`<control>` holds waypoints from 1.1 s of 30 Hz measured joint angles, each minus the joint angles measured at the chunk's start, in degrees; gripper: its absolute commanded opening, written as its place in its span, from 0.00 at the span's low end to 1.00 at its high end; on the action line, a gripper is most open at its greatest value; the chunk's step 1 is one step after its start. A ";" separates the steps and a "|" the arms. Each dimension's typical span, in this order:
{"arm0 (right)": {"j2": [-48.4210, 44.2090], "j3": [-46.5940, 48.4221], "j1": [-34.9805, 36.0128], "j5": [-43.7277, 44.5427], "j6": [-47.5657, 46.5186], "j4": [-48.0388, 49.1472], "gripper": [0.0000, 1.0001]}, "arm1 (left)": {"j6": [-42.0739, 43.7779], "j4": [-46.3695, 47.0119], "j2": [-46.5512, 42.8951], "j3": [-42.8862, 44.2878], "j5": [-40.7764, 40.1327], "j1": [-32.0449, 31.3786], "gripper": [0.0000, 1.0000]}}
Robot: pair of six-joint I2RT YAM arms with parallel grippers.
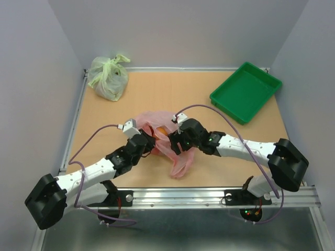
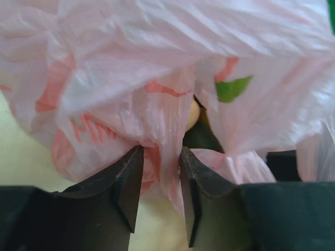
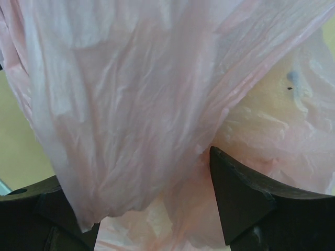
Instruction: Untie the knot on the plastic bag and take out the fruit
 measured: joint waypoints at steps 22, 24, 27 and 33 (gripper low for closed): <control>6.84 7.15 -19.67 15.58 2.58 -0.07 0.47 | -2.75 -6.86 -12.00 -7.91 1.01 -0.31 0.00; 4.37 7.13 -19.32 12.85 2.19 -0.52 0.55 | -2.27 -6.88 -11.93 -7.87 1.05 -0.31 0.00; -0.37 7.13 -14.91 9.81 0.00 -0.66 0.62 | -1.09 -6.93 -10.23 -7.23 1.27 -0.31 0.00; -8.55 7.19 -4.28 1.14 -2.99 -0.13 0.63 | 1.81 -6.84 -6.14 -3.82 2.82 -0.31 0.00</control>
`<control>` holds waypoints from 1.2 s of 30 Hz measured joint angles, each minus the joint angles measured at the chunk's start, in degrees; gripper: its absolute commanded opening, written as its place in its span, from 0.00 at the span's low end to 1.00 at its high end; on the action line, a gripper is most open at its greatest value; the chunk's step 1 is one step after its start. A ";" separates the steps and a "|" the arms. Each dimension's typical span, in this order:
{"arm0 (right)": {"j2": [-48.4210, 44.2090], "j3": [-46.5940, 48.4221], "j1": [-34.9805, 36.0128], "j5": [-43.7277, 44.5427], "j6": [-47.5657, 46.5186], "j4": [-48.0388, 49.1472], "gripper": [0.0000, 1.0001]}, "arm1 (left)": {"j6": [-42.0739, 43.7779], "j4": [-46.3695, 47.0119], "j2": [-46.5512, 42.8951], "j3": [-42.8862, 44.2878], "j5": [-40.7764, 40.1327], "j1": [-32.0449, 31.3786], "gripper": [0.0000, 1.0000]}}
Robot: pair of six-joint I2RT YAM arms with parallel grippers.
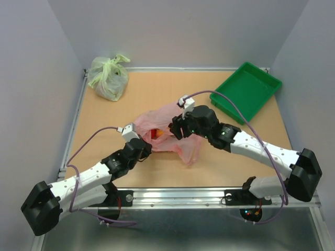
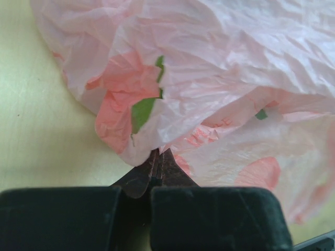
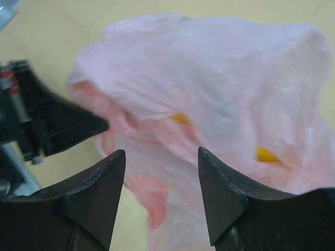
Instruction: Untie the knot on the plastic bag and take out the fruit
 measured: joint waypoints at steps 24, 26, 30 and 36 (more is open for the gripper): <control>27.76 17.66 3.06 -5.51 -1.68 0.00 0.59 | 2.32 -0.11 -0.83 1.25 4.37 0.00 0.00; 28.30 18.58 2.14 -4.76 -1.68 0.00 0.59 | 2.32 -0.04 -0.83 0.96 4.66 0.00 0.00; 29.81 19.74 0.74 -4.22 -1.92 0.15 0.62 | 2.32 -0.15 -0.83 0.48 5.20 0.00 0.00; 32.17 18.69 0.39 -6.58 -4.52 0.37 0.81 | 2.32 -0.24 -1.66 0.48 5.09 0.00 0.00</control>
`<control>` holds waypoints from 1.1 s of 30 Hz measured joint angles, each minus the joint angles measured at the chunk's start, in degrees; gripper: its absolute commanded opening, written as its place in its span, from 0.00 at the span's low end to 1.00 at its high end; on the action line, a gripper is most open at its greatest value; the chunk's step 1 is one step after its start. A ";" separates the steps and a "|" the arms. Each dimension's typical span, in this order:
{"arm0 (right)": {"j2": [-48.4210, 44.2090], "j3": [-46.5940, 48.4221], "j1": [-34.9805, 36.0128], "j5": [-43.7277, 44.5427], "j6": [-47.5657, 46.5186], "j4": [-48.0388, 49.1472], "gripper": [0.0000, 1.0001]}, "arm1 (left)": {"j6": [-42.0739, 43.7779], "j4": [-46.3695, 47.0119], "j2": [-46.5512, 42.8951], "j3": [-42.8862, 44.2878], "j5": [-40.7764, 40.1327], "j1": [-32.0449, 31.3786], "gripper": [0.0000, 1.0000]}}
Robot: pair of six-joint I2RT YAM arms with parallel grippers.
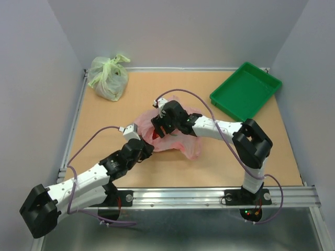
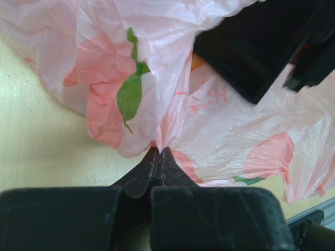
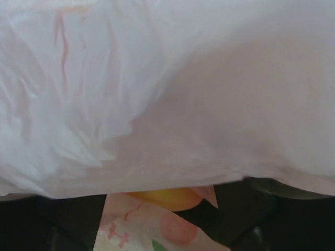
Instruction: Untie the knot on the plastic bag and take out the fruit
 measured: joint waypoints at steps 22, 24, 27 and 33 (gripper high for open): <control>-4.20 0.28 0.46 8.13 -6.40 -0.37 0.62 | -0.28 0.22 -0.87 -0.98 -0.52 0.00 0.00; -1.51 4.15 0.48 10.16 -6.27 -0.61 0.62 | -0.28 0.81 -0.87 -0.98 -0.44 0.00 0.00; 3.82 10.45 0.48 13.64 -5.01 -1.51 0.66 | -0.28 2.21 -0.98 -0.98 -0.52 0.28 0.00; 6.82 13.53 0.44 15.69 -3.50 -3.39 0.68 | -0.31 2.89 -1.90 -1.79 -0.79 0.37 0.00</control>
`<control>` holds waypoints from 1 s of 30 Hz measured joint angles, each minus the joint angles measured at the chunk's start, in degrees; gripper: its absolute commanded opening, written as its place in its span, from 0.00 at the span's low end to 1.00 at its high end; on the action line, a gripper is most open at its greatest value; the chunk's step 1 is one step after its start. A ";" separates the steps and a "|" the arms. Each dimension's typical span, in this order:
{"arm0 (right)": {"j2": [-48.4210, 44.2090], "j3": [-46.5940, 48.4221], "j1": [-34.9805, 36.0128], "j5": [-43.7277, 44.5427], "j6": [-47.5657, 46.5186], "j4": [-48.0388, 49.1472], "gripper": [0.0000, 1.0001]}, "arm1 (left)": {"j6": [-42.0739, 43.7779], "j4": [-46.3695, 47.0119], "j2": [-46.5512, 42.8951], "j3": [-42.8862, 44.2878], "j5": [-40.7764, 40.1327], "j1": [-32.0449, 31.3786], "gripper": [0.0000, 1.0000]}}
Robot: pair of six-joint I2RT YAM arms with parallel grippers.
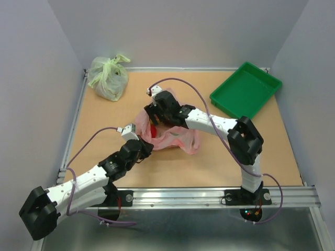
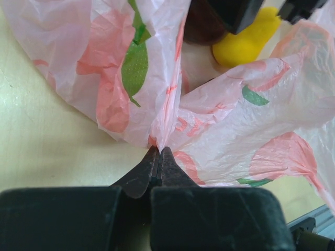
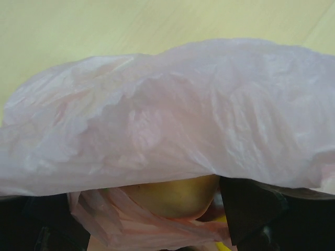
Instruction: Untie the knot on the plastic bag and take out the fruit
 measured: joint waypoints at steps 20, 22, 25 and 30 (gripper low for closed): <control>-20.90 -20.70 -1.62 -15.58 2.43 -6.45 1.00 | 1.03 -1.79 1.75 1.11 -0.31 -0.11 0.00; -24.37 -20.61 -1.62 -15.58 2.93 -6.43 1.00 | 1.18 -1.75 1.86 1.42 -0.39 -0.11 0.00; -30.23 -20.50 -1.62 -16.41 3.41 -6.08 1.00 | 1.27 -1.79 1.86 1.51 -0.52 -0.11 0.00; -37.09 -20.24 -1.62 -16.90 4.31 -5.60 0.88 | 1.40 -1.77 1.86 1.51 -0.52 -0.11 0.00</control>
